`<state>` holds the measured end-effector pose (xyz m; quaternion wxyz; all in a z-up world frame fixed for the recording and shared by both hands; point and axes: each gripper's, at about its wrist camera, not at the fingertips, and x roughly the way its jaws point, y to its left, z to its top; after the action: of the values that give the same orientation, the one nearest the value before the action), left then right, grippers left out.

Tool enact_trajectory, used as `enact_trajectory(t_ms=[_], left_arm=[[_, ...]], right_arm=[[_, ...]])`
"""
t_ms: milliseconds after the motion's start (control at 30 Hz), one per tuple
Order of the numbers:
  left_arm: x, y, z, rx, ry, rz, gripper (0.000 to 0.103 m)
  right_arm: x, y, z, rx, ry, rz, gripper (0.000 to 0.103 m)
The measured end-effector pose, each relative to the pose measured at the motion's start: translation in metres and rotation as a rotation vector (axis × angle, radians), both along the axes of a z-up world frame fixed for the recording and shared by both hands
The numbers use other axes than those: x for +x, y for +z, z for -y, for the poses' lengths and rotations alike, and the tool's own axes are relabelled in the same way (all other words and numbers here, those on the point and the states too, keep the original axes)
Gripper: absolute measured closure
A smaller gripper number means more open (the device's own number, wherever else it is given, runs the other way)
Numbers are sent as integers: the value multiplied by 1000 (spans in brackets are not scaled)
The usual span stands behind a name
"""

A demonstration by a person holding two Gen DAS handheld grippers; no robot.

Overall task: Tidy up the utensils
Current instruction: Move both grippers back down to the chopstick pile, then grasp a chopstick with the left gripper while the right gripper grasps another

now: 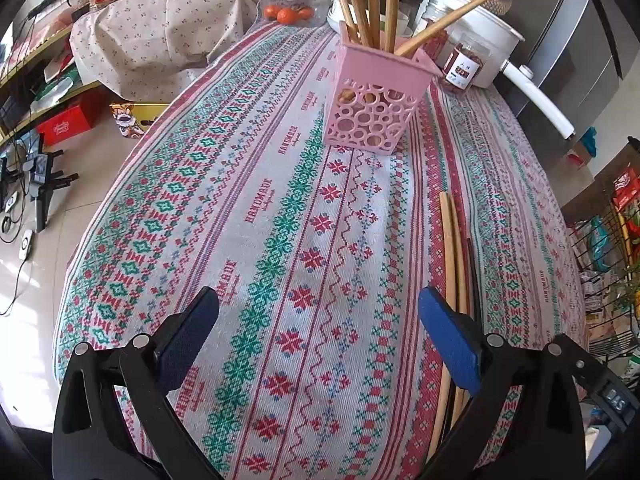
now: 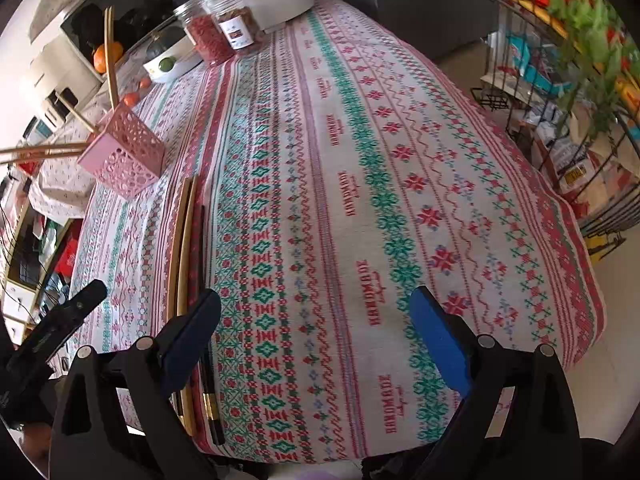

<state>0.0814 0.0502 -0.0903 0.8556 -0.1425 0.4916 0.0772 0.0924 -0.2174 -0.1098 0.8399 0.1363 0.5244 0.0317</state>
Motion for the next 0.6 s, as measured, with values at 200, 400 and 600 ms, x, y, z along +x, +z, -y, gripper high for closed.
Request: enact_trajectory(t_ms=[200, 400, 600], left_arm=[[28, -6, 10, -42, -13, -48, 8], [64, -16, 30, -72, -33, -111, 8], [95, -19, 46, -29, -32, -129, 15]], right_arm=[[-2, 5, 18, 52, -38, -7, 10], [-2, 3, 34, 96, -67, -31, 10], [-2, -4, 42, 139, -72, -69, 10]])
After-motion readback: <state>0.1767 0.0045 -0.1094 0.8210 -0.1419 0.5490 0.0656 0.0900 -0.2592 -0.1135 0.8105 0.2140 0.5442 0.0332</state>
